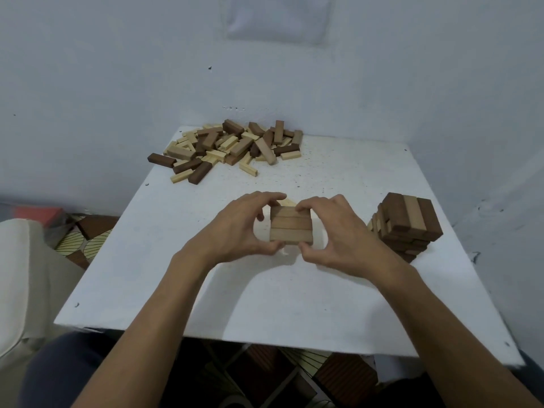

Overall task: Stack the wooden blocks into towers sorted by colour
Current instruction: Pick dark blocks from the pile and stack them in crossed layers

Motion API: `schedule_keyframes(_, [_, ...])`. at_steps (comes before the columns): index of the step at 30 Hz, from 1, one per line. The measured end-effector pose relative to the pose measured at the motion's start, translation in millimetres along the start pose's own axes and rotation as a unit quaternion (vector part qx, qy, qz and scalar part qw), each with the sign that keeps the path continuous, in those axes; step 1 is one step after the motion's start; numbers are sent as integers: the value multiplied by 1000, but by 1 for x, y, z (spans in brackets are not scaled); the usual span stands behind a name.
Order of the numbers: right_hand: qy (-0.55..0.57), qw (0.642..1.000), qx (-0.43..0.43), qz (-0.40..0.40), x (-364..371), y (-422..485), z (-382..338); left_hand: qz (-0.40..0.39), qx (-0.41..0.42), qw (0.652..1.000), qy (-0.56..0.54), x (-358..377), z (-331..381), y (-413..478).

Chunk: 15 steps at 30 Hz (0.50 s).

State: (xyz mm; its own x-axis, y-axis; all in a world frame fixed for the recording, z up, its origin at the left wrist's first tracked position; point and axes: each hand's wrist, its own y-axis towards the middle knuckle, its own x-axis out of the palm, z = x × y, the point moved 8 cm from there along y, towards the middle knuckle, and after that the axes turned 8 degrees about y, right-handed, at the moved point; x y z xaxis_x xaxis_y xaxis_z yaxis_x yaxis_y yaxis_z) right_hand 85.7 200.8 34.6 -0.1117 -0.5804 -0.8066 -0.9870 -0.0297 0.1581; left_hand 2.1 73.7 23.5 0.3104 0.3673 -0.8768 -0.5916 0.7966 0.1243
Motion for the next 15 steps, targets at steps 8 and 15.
schedule_keyframes(8, [-39,997,43,57,-92,-34,7,50,54,997,-33,-14,79,37])
schedule_keyframes(15, [-10,991,118,58,-136,-69,64,24,76,996,-33,19,137,81])
